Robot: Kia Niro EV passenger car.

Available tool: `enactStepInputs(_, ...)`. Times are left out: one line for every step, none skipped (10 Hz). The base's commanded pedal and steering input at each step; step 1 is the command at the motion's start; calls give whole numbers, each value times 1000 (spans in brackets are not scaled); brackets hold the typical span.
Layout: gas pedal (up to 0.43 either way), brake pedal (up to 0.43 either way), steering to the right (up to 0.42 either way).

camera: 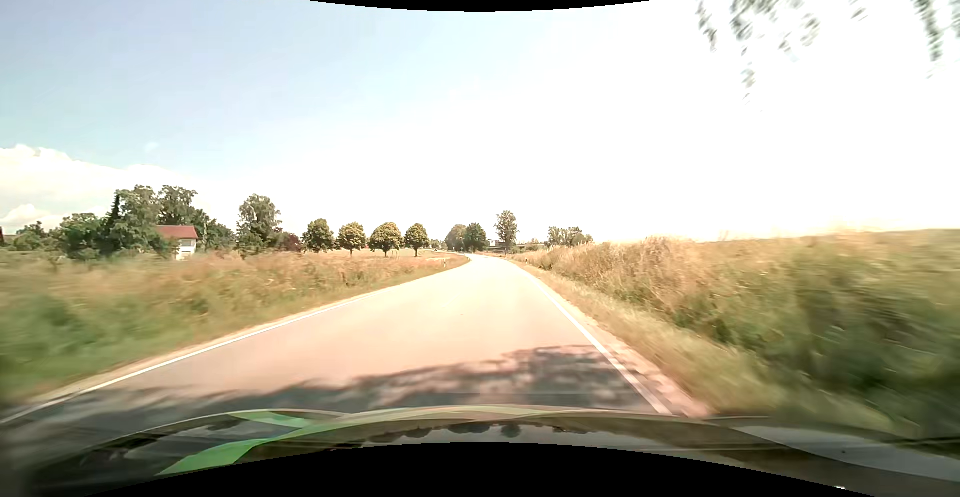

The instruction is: Follow the waypoints while adhering to traffic rules and regulations

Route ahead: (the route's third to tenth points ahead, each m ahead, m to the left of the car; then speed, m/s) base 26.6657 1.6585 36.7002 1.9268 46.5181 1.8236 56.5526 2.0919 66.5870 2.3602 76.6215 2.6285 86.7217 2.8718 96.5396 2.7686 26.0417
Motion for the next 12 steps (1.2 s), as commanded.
enactStepInputs(268, 0, -5)
enactStepInputs(287, 0, -5)
enactStepInputs(311, 0, -5)
enactStepInputs(319, 0, -5)
enactStepInputs(331, 0, -5)
enactStepInputs(331, 0, -5)
enactStepInputs(331, 0, -5)
enactStepInputs(331, 0, -5)
enactStepInputs(299, 0, -5)
enactStepInputs(248, 0, -5)
enactStepInputs(248, 0, -5)
enactStepInputs(248, 0, -5)
